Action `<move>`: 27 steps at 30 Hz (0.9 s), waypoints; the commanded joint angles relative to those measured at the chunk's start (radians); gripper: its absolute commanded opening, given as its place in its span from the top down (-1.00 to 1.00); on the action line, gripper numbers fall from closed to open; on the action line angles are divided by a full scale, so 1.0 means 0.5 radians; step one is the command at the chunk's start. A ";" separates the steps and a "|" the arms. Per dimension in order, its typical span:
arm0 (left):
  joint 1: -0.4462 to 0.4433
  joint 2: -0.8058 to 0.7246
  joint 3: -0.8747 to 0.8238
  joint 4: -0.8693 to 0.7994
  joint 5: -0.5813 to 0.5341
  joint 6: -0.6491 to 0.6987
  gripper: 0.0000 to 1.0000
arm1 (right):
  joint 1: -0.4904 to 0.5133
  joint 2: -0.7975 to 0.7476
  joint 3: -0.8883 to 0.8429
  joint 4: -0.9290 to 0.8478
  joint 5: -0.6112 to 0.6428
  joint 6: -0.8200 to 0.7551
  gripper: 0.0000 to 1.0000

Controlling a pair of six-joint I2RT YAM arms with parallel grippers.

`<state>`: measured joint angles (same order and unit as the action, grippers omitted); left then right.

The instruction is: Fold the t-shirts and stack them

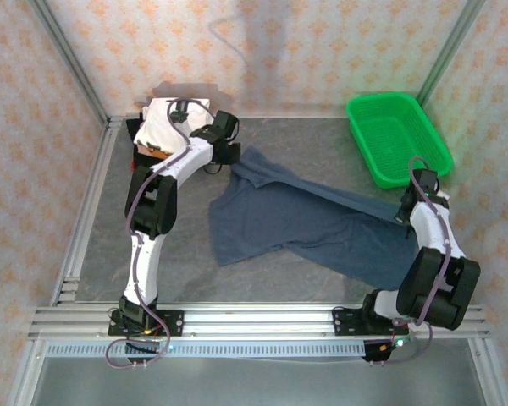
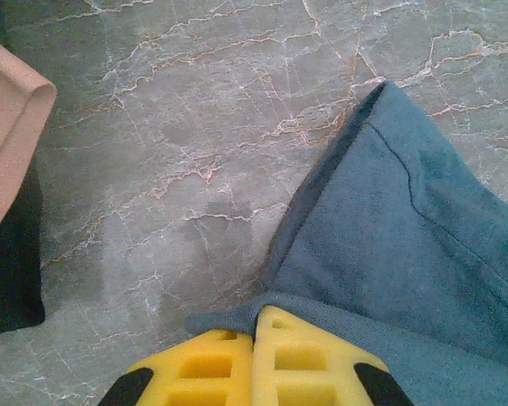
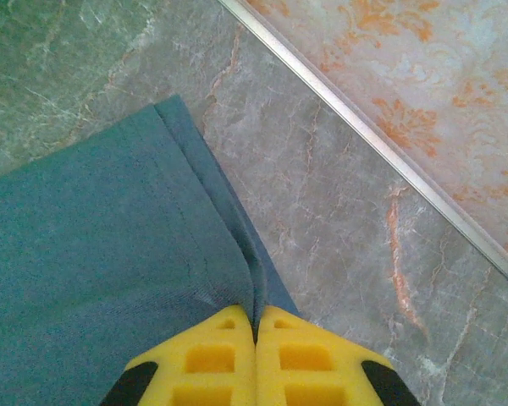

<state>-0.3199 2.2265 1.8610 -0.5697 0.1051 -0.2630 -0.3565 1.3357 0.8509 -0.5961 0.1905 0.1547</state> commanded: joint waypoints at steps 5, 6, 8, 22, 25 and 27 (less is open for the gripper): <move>0.032 0.066 -0.045 -0.020 -0.015 -0.010 1.00 | -0.027 0.089 -0.083 0.075 0.095 0.106 1.00; 0.032 0.070 -0.052 -0.027 -0.001 -0.017 1.00 | -0.027 0.102 -0.085 0.078 0.093 0.108 1.00; 0.032 0.067 -0.067 -0.045 0.029 -0.032 1.00 | -0.027 0.126 -0.075 0.069 0.091 0.119 1.00; 0.014 0.026 -0.219 -0.127 0.123 -0.087 1.00 | -0.027 0.331 -0.039 0.081 0.090 0.166 1.00; 0.015 0.031 -0.239 -0.134 0.138 -0.091 1.00 | -0.026 0.346 -0.044 0.078 0.106 0.188 1.00; 0.011 0.031 -0.250 -0.143 0.151 -0.097 1.00 | -0.028 0.347 -0.041 0.075 0.101 0.201 0.90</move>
<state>-0.3199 2.2433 1.7565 -0.5903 0.1776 -0.2916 -0.3611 1.5021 0.8207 -0.5587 0.1909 0.2295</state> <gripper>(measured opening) 0.048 0.046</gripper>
